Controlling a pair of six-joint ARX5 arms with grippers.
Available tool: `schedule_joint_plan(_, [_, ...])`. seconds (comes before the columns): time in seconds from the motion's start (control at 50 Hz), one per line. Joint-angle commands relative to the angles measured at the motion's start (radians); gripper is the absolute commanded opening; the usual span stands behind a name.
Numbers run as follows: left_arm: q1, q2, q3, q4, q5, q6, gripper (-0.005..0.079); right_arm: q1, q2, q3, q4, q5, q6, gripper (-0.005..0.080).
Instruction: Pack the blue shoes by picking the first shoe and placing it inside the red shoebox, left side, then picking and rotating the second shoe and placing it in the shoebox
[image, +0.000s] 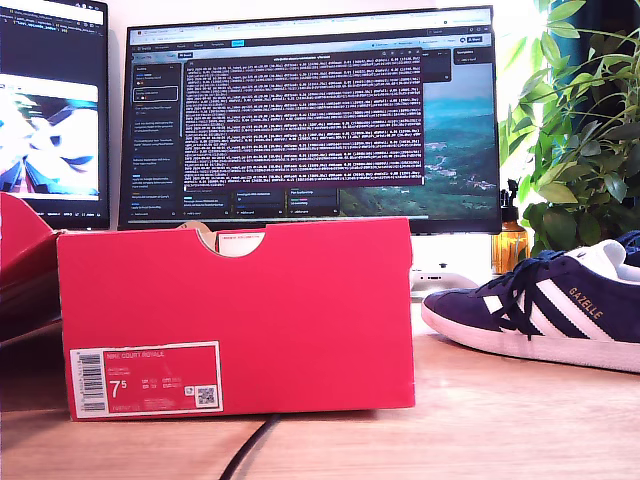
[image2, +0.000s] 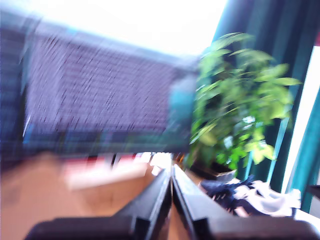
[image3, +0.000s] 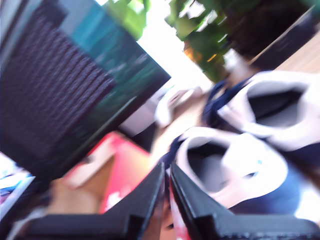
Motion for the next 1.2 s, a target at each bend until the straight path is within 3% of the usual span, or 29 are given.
schedule_joint_plan(0.0, [-0.009, 0.054, 0.086, -0.103, 0.008, 0.118, -0.0017, -0.001, 0.018, 0.058, 0.006, -0.014, 0.016, -0.0005])
schedule_joint_plan(0.2, [-0.011, 0.273, 0.321, -0.499, 0.004, 0.539, -0.0017, -0.001, 0.106, 0.21, -0.131, -0.031, -0.006, -0.0005])
schedule_joint_plan(0.4, [-0.038, 0.499, 0.407, -0.692, 0.005, 0.696, -0.0017, -0.001, 0.286, 0.364, -0.234, -0.055, -0.093, -0.0005])
schedule_joint_plan(0.6, [-0.186, 0.698, 0.415, -0.828, -0.119, 0.829, -0.0018, -0.001, 0.52, 0.518, -0.325, -0.073, -0.208, -0.0005])
schedule_joint_plan(0.92, [-0.516, 0.981, 0.415, -0.831, -0.5, 0.861, -0.0019, -0.001, 0.92, 0.74, -0.416, -0.231, -0.377, -0.0004])
schedule_joint_plan(1.04, [-0.58, 1.071, 0.415, -0.783, -0.666, 0.826, -0.0019, 0.0, 1.039, 0.84, -0.526, -0.263, -0.481, 0.0024])
schedule_joint_plan(1.18, [-0.605, 1.164, 0.415, -0.713, -0.795, 0.789, -0.0018, 0.0, 1.133, 0.948, -0.671, -0.253, -0.595, 0.0149])
